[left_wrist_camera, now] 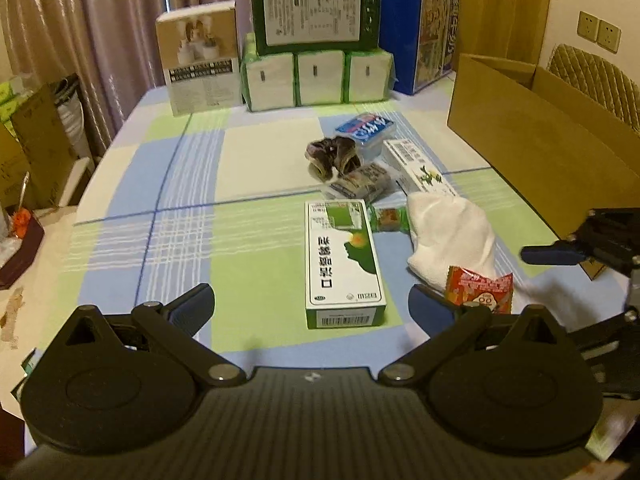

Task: Organize objects
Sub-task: 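Grasp the red candy packet with the right gripper while the left gripper grasps the green-and-white medicine box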

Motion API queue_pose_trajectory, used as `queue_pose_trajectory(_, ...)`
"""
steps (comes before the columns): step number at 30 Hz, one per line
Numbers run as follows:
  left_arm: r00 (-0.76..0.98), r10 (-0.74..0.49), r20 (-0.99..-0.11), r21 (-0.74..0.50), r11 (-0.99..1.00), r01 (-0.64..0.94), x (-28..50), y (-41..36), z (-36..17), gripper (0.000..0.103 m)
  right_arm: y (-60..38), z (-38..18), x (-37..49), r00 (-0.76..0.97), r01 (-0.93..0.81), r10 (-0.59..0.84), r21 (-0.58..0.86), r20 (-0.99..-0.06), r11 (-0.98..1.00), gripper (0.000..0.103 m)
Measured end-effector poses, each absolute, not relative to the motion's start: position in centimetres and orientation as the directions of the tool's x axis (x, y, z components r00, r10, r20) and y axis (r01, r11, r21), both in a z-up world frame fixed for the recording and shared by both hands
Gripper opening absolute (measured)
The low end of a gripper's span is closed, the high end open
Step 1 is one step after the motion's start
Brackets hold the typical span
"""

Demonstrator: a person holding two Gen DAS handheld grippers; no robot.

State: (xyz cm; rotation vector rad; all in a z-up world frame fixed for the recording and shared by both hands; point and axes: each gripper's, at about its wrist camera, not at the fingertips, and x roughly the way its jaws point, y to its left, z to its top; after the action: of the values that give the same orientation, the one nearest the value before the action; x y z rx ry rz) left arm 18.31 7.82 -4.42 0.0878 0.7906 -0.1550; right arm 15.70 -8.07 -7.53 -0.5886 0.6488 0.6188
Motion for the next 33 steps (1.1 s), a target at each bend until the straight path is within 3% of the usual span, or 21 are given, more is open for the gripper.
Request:
queue_pose_trajectory(7,0.665,-0.106,-0.739,0.033,0.981,0.193,18.8,7.4,-5.4,0.101,-6.9,-9.2,16.3,0.636,-0.714,0.326,-0.372,-0.7,0.594,0.043)
queue_pose_trajectory(11,0.661,-0.099,-0.743,0.053,0.977,0.207,19.1,6.9,-5.7,0.101,-6.9,-9.2,16.9,0.634,-0.704,0.324,-0.35,-0.702,0.619,0.027)
queue_pose_trajectory(13,0.658,-0.102,-0.746,0.051,0.976,0.21,19.4,6.7,-5.8,0.101,-7.1,-8.9,17.0,0.642,-0.69,0.322,-0.342,-0.696,0.637,0.027)
queue_pose_trajectory(19,0.658,-0.112,-0.745,0.035,0.978,0.206,20.3,6.2,-6.0,0.1,-9.7,-6.7,18.1,0.635,-0.583,0.337,-0.146,-0.695,0.799,0.026)
queue_pose_trajectory(26,0.658,-0.1,-0.746,0.045,0.979,0.199,22.0,5.2,-6.9,0.087,-14.0,-6.1,20.3,0.606,-0.352,0.294,0.082,-0.739,0.933,0.026)
queue_pose_trajectory(32,0.642,-0.072,-0.763,0.077,0.976,0.202,24.1,4.2,-8.4,0.075,-14.5,-5.8,20.3,0.595,-0.334,0.31,0.123,-0.742,0.934,0.026)
queue_pose_trajectory(33,0.638,-0.07,-0.766,0.08,0.976,0.204,24.3,4.0,-8.5,0.069,-14.5,-5.7,20.3,0.593,-0.334,0.312,0.125,-0.742,0.934,0.026)
